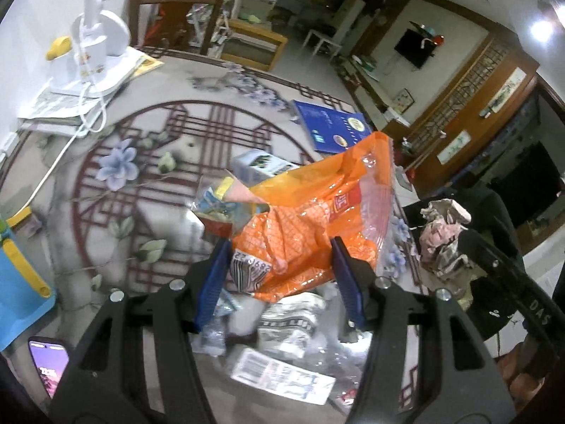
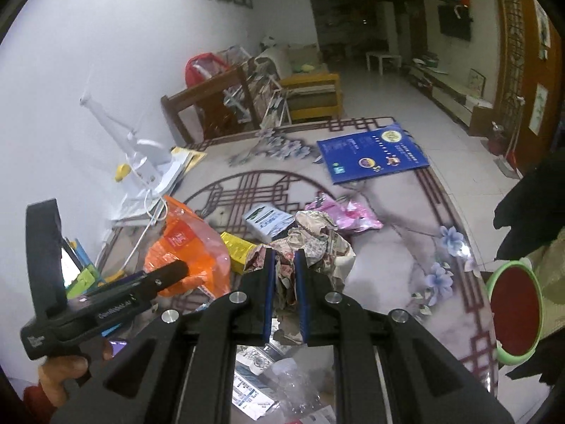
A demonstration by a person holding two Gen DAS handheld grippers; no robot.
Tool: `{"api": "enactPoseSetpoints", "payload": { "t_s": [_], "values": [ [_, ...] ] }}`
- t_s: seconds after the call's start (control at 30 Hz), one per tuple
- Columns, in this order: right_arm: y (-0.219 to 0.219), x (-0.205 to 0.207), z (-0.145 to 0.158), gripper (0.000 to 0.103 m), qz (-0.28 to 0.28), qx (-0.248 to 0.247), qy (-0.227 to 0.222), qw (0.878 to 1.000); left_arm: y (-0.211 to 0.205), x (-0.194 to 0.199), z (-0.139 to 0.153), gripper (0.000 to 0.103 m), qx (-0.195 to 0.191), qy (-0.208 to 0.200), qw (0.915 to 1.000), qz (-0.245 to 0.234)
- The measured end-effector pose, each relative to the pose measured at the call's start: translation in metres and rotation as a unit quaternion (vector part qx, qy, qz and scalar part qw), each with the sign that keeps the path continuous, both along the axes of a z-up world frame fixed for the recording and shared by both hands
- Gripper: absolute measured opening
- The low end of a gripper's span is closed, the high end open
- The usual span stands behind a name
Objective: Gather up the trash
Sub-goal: 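Grasp the crumpled paper wrappers with the right tool, then carry both to the bin and release the wrappers and orange bag inside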
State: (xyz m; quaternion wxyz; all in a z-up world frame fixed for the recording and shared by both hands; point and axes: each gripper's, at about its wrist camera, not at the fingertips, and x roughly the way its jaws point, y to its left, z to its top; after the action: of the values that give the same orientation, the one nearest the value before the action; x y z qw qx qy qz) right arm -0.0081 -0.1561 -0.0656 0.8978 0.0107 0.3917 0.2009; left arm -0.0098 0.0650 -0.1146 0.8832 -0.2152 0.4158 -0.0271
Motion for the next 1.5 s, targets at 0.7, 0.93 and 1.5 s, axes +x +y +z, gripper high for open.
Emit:
{"api": "enactPoseSetpoints", "payload": {
  "t_s": [0.7, 0.93, 1.5],
  "values": [
    [-0.065, -0.006, 0.013, 0.011, -0.059, 0.004, -0.014, 0.998, -0.058, 0.019, -0.002, 0.055, 0.002, 0.011, 0.9984, -0.056],
    [-0.09, -0.004, 0.011, 0.011, -0.08, 0.003, -0.012, 0.997, -0.082, 0.032, -0.001, 0.055, 0.004, 0.013, 0.9972, -0.074],
    [-0.169, 0.009, 0.008, 0.011, -0.109, 0.003, -0.005, 0.994, -0.161, 0.057, 0.003, 0.055, 0.012, 0.01, 0.9948, -0.101]
  ]
}}
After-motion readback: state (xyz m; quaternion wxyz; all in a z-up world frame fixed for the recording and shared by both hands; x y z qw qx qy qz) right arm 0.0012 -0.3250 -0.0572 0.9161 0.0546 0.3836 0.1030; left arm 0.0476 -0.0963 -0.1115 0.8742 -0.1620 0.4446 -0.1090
